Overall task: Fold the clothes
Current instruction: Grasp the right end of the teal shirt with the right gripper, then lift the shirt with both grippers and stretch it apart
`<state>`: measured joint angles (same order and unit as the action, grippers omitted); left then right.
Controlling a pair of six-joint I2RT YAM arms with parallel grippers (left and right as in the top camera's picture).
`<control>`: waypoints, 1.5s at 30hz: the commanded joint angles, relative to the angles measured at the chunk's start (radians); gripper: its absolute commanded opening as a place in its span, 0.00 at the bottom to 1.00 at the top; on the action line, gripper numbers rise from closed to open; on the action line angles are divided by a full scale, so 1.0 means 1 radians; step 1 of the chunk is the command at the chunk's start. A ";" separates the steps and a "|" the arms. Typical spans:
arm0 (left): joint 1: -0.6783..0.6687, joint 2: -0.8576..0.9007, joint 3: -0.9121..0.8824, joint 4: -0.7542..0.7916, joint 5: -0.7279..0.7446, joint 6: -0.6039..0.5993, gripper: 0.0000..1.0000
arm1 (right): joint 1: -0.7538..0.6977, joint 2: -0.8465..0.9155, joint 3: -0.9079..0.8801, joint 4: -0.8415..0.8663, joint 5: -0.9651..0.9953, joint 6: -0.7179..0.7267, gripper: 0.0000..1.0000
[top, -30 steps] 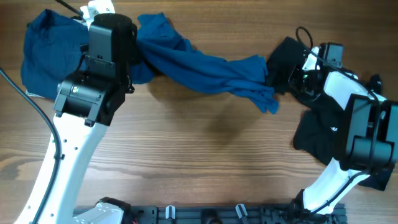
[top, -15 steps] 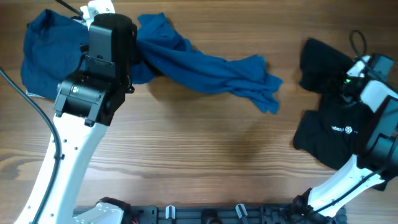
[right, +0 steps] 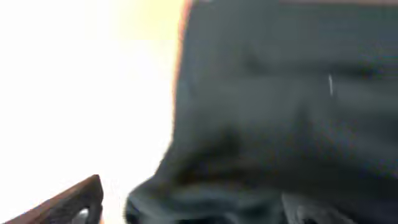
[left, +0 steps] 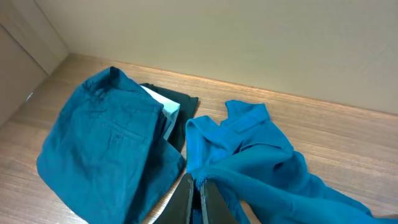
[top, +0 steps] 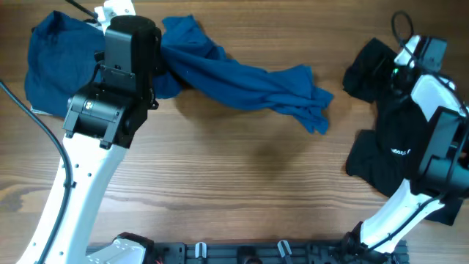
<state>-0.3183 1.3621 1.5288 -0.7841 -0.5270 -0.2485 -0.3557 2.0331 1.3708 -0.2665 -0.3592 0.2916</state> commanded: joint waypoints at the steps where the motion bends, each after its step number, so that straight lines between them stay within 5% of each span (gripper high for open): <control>1: 0.009 0.002 0.001 0.010 -0.031 0.008 0.04 | 0.018 -0.162 0.056 -0.030 -0.020 0.005 0.99; 12: 0.009 0.002 0.001 0.009 -0.031 0.008 0.04 | 0.225 -0.194 0.021 -0.222 -0.074 0.023 0.99; 13: 0.009 0.002 0.001 0.010 -0.031 0.007 0.04 | 0.245 -0.188 0.011 -0.222 -0.070 0.025 0.93; 24: 0.009 0.002 0.001 0.010 -0.009 0.005 0.04 | 0.314 -0.155 -0.189 -0.050 -0.012 0.022 0.60; 39: 0.009 0.021 0.001 0.010 -0.005 0.005 0.04 | 0.371 -0.128 -0.286 0.079 -0.014 -0.083 0.59; 45: 0.009 0.022 0.001 0.010 -0.005 0.005 0.04 | 0.394 -0.097 -0.286 0.101 0.002 -0.082 0.47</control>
<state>-0.3183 1.3811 1.5288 -0.7837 -0.5262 -0.2485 0.0288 1.9079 1.0962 -0.1730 -0.3836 0.2283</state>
